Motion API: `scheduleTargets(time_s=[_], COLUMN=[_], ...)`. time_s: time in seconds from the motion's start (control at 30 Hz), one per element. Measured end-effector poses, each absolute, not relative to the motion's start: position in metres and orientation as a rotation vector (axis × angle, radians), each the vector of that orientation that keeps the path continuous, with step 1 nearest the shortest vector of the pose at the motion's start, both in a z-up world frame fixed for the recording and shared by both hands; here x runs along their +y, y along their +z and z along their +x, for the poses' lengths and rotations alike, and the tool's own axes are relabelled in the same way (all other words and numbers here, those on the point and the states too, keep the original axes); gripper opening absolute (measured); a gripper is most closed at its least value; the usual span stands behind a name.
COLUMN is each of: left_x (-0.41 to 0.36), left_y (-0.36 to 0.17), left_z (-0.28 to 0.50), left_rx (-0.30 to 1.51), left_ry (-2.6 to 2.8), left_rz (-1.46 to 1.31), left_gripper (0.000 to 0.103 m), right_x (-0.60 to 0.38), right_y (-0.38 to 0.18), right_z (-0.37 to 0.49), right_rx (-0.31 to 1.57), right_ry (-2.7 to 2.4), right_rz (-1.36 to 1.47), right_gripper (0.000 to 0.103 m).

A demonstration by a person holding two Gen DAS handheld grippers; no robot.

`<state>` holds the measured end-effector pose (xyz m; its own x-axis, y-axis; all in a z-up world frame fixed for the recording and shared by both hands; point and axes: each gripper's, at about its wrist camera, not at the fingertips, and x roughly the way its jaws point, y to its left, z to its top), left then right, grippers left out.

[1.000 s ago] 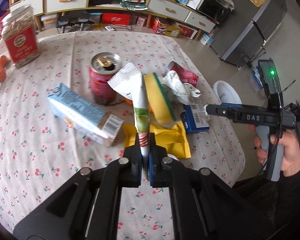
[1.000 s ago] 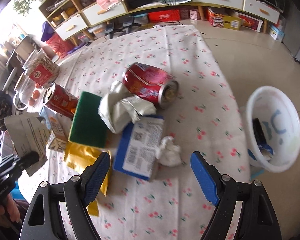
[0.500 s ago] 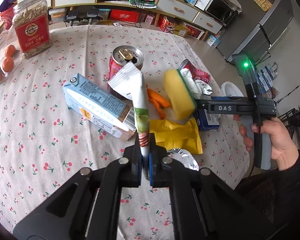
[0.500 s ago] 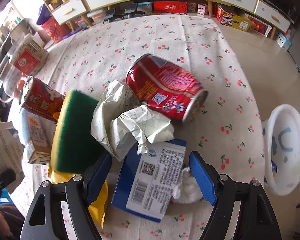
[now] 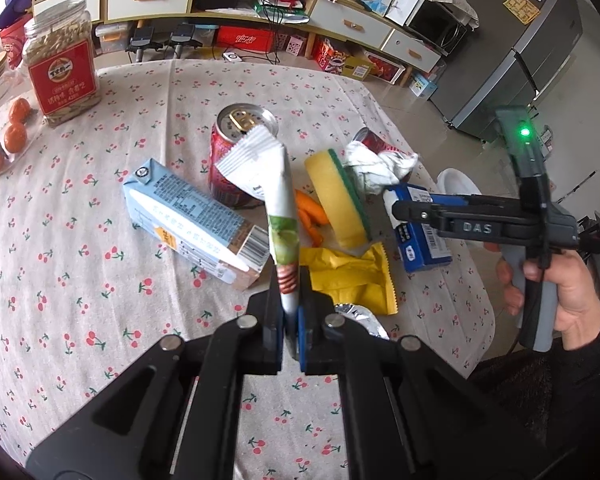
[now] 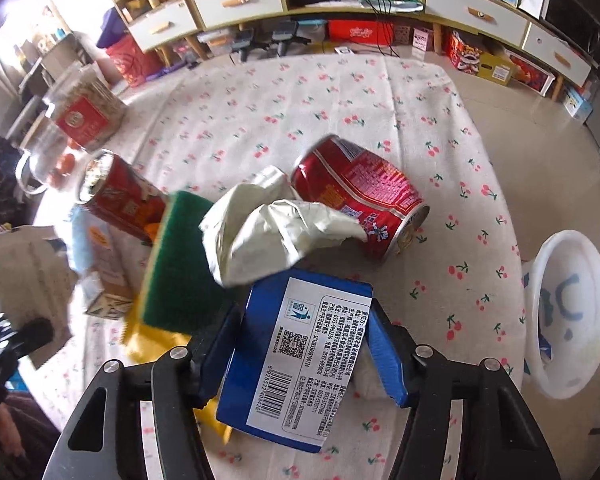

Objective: Collect trash
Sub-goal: 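Grasp the blue medicine box with the right gripper and lift it, then drop the white wrapper into the white bin with the left gripper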

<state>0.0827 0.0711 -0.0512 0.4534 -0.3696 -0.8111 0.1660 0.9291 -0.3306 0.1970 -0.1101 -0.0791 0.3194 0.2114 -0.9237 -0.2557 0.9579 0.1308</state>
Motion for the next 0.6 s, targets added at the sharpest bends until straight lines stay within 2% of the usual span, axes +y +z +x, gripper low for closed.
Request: scheduleTargets(time_s=[0.33, 0.6], left_x=[0.053, 0.005], left_y=[-0.040, -0.027], left_z=[0.079, 0.086], left_rx=[1.016, 0.989], left_ry=[-0.365, -0.446], left_rz=[-0.189, -0.105], left_gripper=[0.006, 0.006], right_x=[-0.131, -0.181], right_y=[-0.048, -0.034], right_z=[0.171, 0.158], right_rx=[1.142, 1.098], right_ry=[0.333, 0.282], right_rz=[0.009, 0.074], right_gripper=[0.062, 0.062])
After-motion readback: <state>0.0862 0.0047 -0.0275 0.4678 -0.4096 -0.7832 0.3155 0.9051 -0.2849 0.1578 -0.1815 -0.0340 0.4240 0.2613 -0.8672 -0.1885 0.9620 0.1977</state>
